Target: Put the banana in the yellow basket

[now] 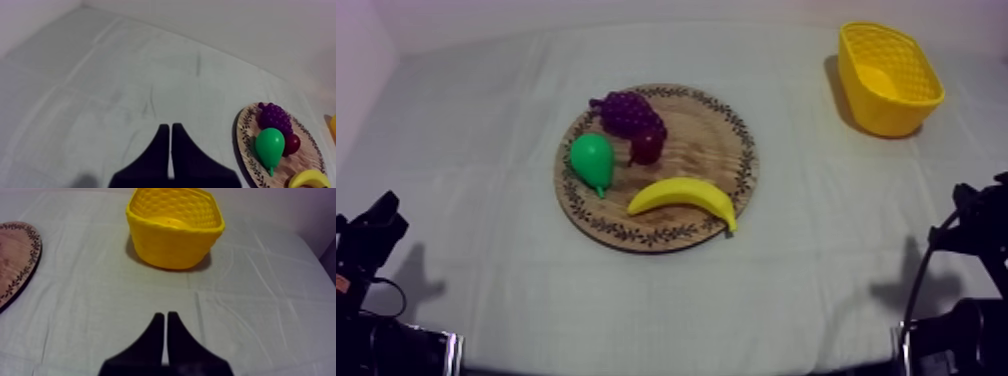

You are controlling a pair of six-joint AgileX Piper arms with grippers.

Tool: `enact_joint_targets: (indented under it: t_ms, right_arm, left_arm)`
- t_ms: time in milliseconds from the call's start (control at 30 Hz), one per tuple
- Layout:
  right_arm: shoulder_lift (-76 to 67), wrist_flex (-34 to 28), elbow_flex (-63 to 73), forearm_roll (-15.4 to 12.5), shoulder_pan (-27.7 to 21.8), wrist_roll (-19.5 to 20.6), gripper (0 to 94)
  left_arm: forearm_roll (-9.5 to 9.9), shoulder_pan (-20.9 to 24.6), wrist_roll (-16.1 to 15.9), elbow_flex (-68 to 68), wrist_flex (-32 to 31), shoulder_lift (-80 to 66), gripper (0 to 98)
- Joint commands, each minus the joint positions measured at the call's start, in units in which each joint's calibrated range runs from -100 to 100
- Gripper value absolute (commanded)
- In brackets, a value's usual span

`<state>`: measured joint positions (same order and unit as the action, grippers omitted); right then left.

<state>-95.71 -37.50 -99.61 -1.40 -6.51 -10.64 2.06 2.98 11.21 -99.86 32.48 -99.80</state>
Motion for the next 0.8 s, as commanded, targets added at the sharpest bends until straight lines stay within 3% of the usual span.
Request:
enact_joint_targets:
  t_ms: [0, 433, 767]
  right_arm:
    - [0.04, -0.89, -0.17, 0.65, 4.29, 11.06, 2.3]
    - [0.04, -0.89, -0.17, 0.65, 4.81, 13.38, 1.5]
    - [0.73, -0.22, -0.1, 1.49, 6.21, 7.89, 0.5]
  left_arm:
    - [0.01, 0.03, 0.0, -0.03, 0.02, -0.03, 0.1]
    - [0.01, 0.03, 0.05, -0.03, 0.02, -0.03, 0.1]
    - [0.01, 0.03, 0.05, -0.03, 0.02, -0.03, 0.1]
